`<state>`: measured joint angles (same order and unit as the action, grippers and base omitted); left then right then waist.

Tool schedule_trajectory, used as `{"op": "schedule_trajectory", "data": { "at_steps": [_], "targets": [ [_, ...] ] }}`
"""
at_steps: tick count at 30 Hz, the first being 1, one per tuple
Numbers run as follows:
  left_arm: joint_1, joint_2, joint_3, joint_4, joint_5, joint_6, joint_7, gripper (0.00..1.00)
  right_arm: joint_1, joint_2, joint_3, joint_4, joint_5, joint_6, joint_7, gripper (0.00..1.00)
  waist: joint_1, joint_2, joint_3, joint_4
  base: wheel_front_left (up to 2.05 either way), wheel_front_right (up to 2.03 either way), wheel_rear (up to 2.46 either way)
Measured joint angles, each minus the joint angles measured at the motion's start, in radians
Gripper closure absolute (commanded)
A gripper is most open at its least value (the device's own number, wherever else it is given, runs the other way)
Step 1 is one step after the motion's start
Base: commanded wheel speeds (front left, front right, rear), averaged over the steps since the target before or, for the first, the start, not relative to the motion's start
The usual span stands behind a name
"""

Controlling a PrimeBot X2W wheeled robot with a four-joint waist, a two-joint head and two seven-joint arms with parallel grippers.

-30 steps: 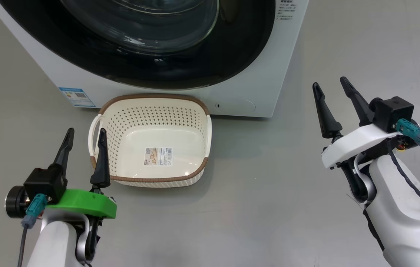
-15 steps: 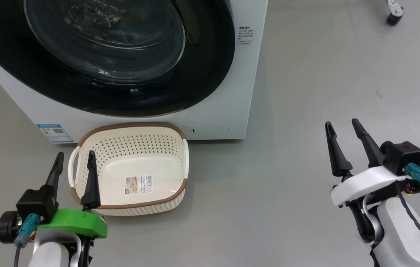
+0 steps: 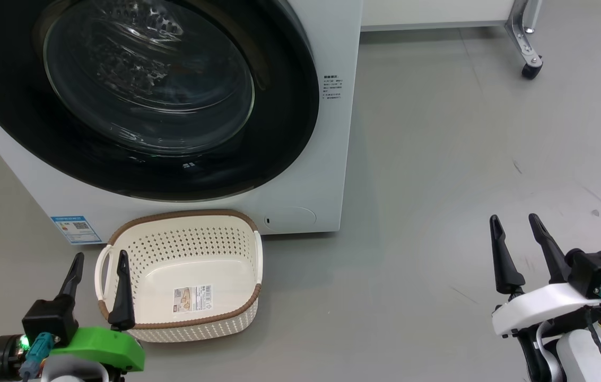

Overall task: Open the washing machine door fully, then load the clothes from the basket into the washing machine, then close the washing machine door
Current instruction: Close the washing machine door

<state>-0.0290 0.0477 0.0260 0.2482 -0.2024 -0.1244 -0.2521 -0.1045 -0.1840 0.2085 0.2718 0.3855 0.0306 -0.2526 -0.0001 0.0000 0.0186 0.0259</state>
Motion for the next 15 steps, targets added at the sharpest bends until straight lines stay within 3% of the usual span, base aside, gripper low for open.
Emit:
{"op": "schedule_trajectory", "data": {
  "at_steps": [15],
  "targets": [
    [0.025,0.000,0.006,-0.003,0.025,0.000,0.000,0.00,0.096,0.020,-0.045,-0.058,-0.016,-0.015,0.000,0.00,0.0000,0.0000,-0.024,0.019,0.00,0.00,0.00]
  ]
}}
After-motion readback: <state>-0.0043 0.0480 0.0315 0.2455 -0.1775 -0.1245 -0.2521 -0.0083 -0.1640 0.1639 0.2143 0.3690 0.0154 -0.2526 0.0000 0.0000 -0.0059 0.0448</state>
